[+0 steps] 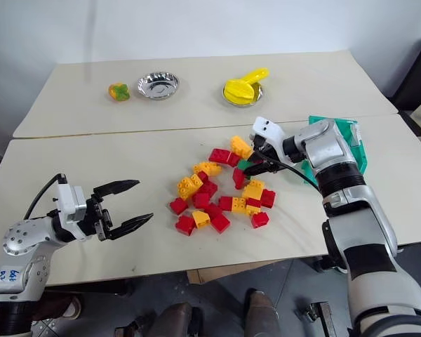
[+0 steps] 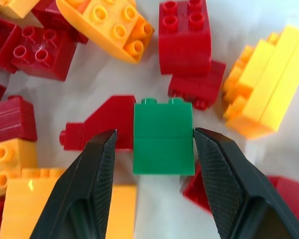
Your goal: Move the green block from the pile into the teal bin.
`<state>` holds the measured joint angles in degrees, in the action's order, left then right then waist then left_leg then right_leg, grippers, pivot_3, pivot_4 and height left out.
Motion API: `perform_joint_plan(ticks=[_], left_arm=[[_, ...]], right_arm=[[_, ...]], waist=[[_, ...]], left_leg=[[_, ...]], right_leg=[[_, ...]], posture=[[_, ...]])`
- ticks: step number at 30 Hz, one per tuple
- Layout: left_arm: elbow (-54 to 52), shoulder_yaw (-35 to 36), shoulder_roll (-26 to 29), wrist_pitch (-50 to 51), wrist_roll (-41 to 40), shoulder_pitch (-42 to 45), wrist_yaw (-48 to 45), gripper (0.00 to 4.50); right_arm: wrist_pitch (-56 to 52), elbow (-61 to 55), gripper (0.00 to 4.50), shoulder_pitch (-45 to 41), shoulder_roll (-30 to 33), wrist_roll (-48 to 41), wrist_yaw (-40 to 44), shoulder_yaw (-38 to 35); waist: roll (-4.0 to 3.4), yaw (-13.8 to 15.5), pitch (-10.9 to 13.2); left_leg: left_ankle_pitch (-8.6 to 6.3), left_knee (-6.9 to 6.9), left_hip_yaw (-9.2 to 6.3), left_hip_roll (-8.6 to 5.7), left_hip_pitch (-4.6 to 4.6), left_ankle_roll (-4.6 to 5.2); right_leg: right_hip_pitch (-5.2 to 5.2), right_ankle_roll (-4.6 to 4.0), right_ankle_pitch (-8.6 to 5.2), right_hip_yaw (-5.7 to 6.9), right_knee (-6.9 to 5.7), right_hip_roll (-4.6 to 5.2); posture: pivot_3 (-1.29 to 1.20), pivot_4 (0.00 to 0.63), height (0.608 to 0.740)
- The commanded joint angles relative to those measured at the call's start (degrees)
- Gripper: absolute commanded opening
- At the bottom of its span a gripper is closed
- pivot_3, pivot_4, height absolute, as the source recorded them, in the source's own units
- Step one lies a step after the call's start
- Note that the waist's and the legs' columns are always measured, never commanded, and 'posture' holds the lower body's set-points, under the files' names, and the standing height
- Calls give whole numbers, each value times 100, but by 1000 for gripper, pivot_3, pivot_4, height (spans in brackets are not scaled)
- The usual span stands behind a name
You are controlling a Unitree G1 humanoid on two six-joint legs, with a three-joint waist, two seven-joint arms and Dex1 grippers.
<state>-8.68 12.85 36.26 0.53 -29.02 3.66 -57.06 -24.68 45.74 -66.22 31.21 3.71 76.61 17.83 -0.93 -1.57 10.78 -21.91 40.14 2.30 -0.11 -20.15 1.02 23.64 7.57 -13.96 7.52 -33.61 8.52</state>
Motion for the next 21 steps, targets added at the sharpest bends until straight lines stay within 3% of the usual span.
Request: perform_joint_plan(ticks=[1, 13, 21], left_arm=[[-169, 59, -29, -95, -15, -27, 33, 4500], [-192, 65, -56, -105, 3, -18, 102, 4500], [-197, 148, 12, -82, -44, -67, 70, 4500]], right_arm=[[54, 301, 2510, 8, 94, 285, 115, 204], [313, 749, 2510, -185, -307, 326, -252, 3], [-245, 294, 2510, -51, -435, 163, -129, -185]], waist=[[0, -9, 0], [1, -46, -1], [1, -99, 0]], left_leg=[[0, 0, 0, 0, 0, 0], [0, 0, -3, 4, 4, 0], [0, -2, -10, 6, 4, -1]], right_leg=[[0, 0, 0, 0, 0, 0], [4, 0, 0, -9, -3, -2], [8, 0, 0, -11, -6, -3]], posture=[[0, 150, 740], [0, 150, 740], [0, 150, 740]])
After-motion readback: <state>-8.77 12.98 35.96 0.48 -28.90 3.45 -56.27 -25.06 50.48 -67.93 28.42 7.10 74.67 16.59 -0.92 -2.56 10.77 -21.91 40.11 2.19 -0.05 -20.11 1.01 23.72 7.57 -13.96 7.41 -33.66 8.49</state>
